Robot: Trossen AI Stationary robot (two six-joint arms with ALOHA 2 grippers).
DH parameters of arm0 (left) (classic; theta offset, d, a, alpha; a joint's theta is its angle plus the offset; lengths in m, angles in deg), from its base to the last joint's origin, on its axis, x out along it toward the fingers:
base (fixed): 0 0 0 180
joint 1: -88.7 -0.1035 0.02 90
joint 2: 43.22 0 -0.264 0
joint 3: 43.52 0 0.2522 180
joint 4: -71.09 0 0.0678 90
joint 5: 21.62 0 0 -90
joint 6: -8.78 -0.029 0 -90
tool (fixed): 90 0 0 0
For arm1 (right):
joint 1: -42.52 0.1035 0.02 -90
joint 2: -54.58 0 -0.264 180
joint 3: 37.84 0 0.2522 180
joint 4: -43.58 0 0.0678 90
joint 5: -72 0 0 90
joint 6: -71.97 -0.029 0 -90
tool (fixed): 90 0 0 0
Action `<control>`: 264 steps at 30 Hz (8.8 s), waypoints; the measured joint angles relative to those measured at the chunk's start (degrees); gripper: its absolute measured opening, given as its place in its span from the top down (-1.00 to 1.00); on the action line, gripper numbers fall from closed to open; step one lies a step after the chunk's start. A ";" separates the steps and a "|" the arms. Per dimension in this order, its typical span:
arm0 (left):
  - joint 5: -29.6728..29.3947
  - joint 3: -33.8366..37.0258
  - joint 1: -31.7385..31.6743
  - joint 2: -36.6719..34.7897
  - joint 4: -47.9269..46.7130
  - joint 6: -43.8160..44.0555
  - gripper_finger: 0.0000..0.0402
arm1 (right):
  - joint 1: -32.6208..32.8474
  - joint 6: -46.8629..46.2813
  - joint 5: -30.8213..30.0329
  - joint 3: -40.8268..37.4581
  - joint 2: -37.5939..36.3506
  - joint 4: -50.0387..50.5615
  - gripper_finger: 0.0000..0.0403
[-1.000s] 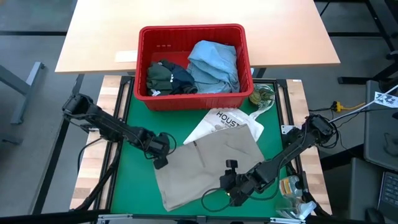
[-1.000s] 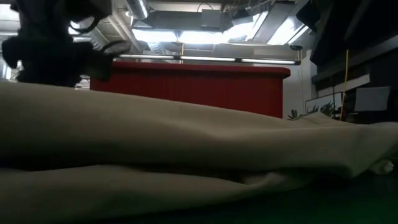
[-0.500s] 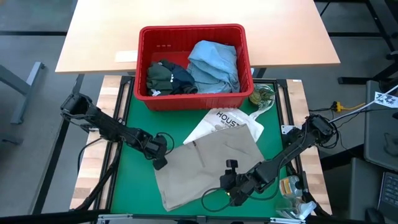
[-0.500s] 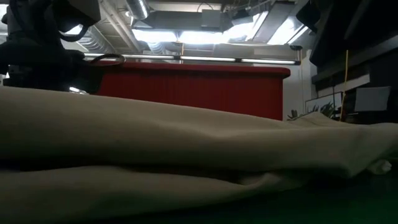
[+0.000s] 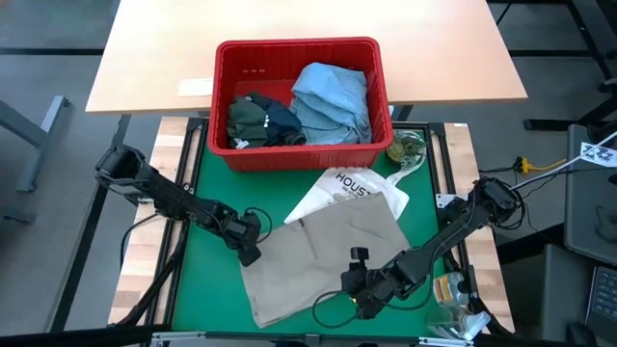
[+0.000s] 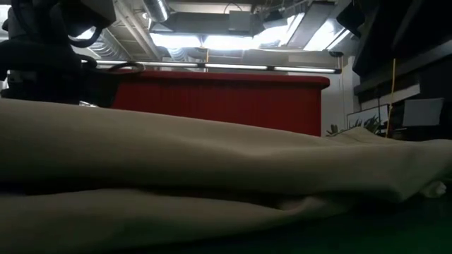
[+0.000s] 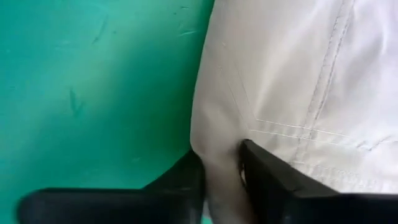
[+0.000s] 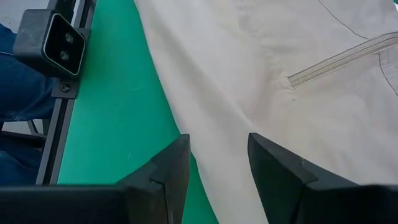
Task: Fold Laundry from Bin
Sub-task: Fold the brown shorts
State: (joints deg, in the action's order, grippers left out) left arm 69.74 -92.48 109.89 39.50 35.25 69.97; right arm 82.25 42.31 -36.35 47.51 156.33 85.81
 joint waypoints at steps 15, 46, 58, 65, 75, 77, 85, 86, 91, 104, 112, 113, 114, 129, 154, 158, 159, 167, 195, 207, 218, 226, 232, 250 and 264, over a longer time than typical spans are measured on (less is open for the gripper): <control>9.48 -5.02 0.02 0.04 0.48 -0.10 0.97 | 0.00 0.17 0.00 0.00 0.00 0.43 0.19; -8.48 -12.98 -8.46 -0.07 34.37 -0.27 0.96 | 0.00 -9.75 -15.24 0.00 -14.25 23.02 0.19; -12.49 -13.03 -13.17 6.86 54.34 -3.99 0.96 | 0.00 -10.40 -17.24 0.00 -19.84 25.57 0.19; -12.50 -17.15 -16.15 12.96 59.42 -6.98 0.96 | 0.00 -10.39 -22.71 0.02 -25.32 26.73 0.19; -13.50 -28.23 -18.34 24.23 58.94 -13.81 0.96 | 0.00 -10.36 -25.20 0.04 -28.70 27.24 0.19; -13.88 -28.74 -19.03 26.08 58.93 -13.80 0.96 | 0.00 -10.36 -25.13 0.03 -28.70 27.49 0.19; -14.31 -28.74 -22.02 31.61 59.10 -13.71 0.89 | 0.00 -10.36 -25.03 0.02 -28.65 27.49 0.19; -14.29 -28.74 -22.32 32.20 59.10 -13.70 0.88 | 0.00 -10.36 -25.03 0.02 -28.58 27.49 0.19; -13.91 -28.74 -23.43 34.29 59.23 -13.75 0.86 | 0.00 -10.34 -25.07 0.04 -28.37 27.47 0.19; -13.70 -28.72 -23.64 34.33 62.51 -24.22 0.62 | 0.00 -10.50 -24.45 0.02 -28.37 27.42 0.19; -13.70 -28.72 -23.65 34.33 62.57 -24.36 0.17 | 0.00 -17.36 -24.07 0.02 -28.37 30.31 0.19; -13.70 -28.72 -23.65 34.33 62.57 -24.53 0.13 | 0.00 -19.02 -24.05 0.02 -28.37 31.51 0.19; -13.45 -28.72 -23.68 34.33 62.58 -25.41 0.09 | 0.00 -20.80 -24.06 0.02 -28.37 33.01 0.19; -5.90 -28.72 -23.89 34.30 66.56 -34.93 0.02 | -3.02 -36.46 -21.69 -0.36 -28.37 46.49 0.19; -6.36 -28.70 -23.81 34.29 66.29 -34.77 0.03 | -15.02 -25.31 -5.64 -13.92 -27.54 31.60 0.19; -6.37 -28.70 -23.69 34.29 66.29 -34.77 0.03 | -15.02 -24.22 -9.02 -13.97 -26.07 31.63 0.19; -6.37 -28.70 -23.69 34.29 66.29 -34.77 0.03 | -15.04 -24.00 -9.49 -13.97 -25.60 31.56 0.19; -6.37 -28.70 -23.69 34.29 66.29 -34.77 0.03 | -18.59 -23.81 -7.54 -13.97 -20.59 31.55 0.19; -5.78 -28.68 -23.88 34.20 70.29 -34.53 -0.03 | -21.38 -28.45 0.21 -13.97 -19.45 35.62 0.89; -2.18 -28.68 -23.69 34.20 70.22 -38.55 -0.03 | -21.38 -28.46 -0.02 -13.94 -19.47 36.31 0.87; -1.98 -28.68 -22.88 34.20 70.17 -42.29 0.11 | -21.38 -28.43 1.44 -13.88 -19.47 39.95 0.87; -1.89 -28.68 -22.95 33.19 69.87 -43.37 0.20 | -21.38 -28.60 1.44 -13.86 -19.50 41.78 0.73; -1.83 -28.68 -22.92 31.73 68.20 -43.98 0.22 | -21.38 -28.35 1.59 -13.86 -19.50 41.83 0.32; 4.63 -28.72 -18.36 29.74 49.40 -43.95 0.22 | -21.35 -23.42 -4.24 -1.11 -19.61 49.07 0.15; -7.42 -28.68 -13.27 29.76 28.30 -50.19 0.22 | -21.46 -18.31 -15.76 -17.65 -19.52 22.69 0.15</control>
State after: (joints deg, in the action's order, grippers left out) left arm 62.32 -121.16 96.63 69.26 63.55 19.78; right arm 60.79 24.00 -52.10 29.86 136.81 108.50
